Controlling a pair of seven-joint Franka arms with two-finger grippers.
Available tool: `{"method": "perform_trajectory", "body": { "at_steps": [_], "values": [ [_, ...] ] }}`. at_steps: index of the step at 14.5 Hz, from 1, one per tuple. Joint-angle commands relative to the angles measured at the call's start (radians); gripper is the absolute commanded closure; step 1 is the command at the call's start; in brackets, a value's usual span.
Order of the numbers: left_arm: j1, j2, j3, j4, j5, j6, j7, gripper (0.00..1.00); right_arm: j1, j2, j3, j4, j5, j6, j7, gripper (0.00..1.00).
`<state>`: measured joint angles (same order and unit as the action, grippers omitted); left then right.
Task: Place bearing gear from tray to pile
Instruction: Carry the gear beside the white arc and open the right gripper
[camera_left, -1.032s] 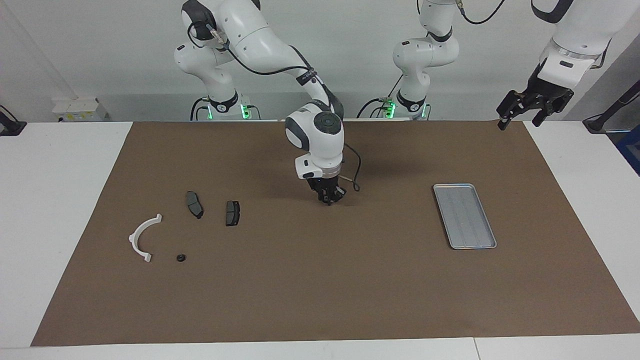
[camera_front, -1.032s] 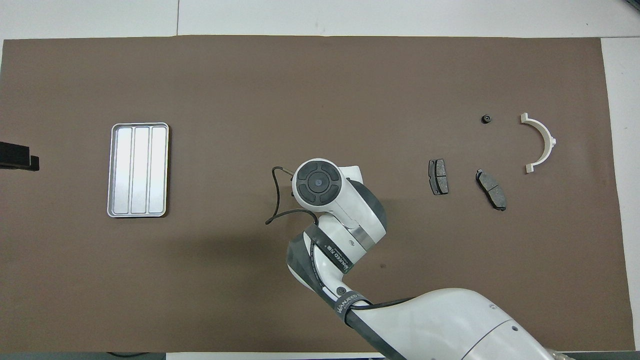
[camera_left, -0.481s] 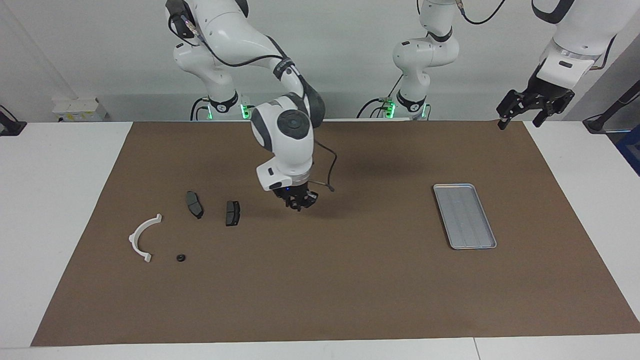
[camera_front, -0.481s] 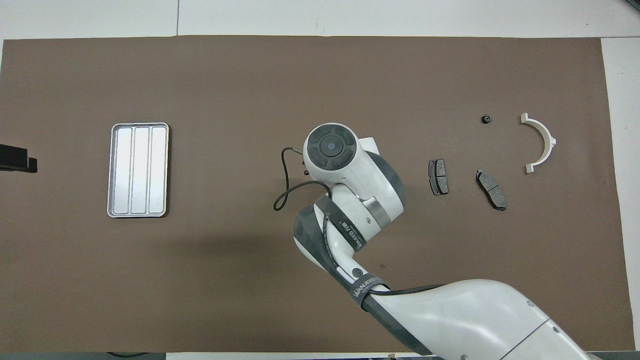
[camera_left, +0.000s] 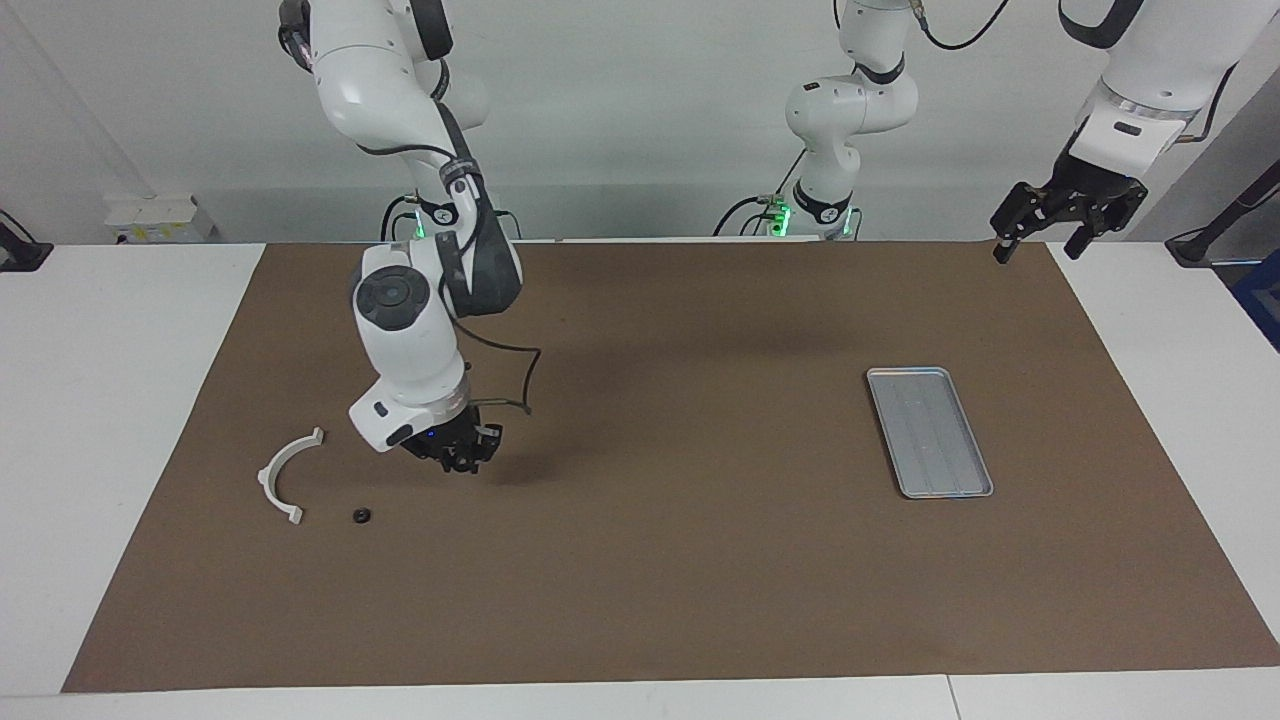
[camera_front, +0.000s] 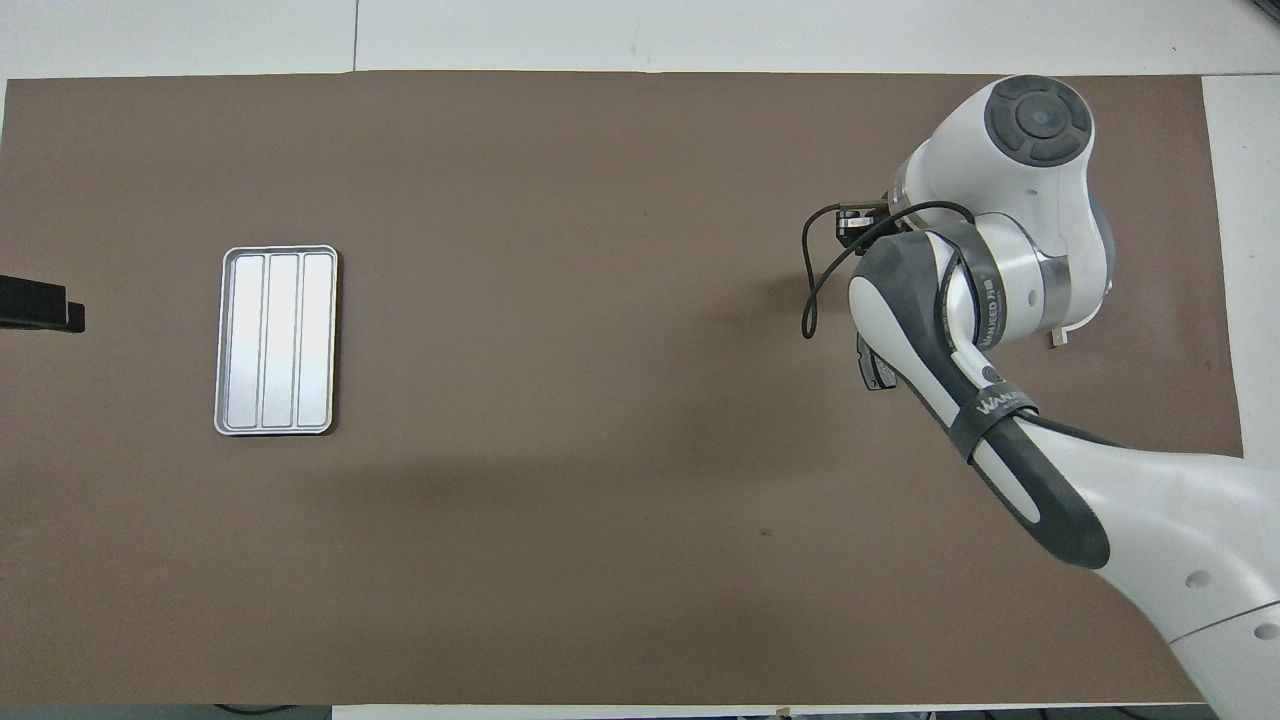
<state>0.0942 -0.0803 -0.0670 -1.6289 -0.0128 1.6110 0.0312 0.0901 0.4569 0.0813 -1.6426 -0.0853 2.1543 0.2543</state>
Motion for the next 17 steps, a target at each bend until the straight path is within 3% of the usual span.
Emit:
{"method": "perform_trajectory", "body": {
  "at_steps": [1,4,13,14,15,17],
  "values": [
    [0.001,0.001,0.001,-0.011,-0.013,0.006,0.016,0.0,-0.039,0.028,0.015,-0.046,-0.007,0.096,-0.061,1.0],
    [-0.001,-0.001,0.001,-0.012,-0.013,0.006,0.01,0.0,-0.065,0.08,0.015,-0.046,-0.007,0.168,-0.099,1.0],
    [-0.103,-0.001,0.087,-0.011,-0.013,0.024,0.007,0.0,-0.084,0.097,0.015,-0.049,-0.005,0.2,-0.113,1.0],
    [-0.102,0.0,0.085,-0.011,-0.013,0.023,0.007,0.0,-0.084,0.095,0.015,-0.049,-0.005,0.199,-0.107,0.44],
    [-0.1,0.001,0.084,-0.006,-0.013,0.02,0.007,0.0,-0.081,0.092,0.015,-0.048,-0.005,0.193,-0.107,0.0],
    [-0.1,0.001,0.081,0.0,-0.012,0.01,0.006,0.0,-0.076,0.079,0.015,-0.048,-0.005,0.176,-0.107,0.0]
  ]
}}
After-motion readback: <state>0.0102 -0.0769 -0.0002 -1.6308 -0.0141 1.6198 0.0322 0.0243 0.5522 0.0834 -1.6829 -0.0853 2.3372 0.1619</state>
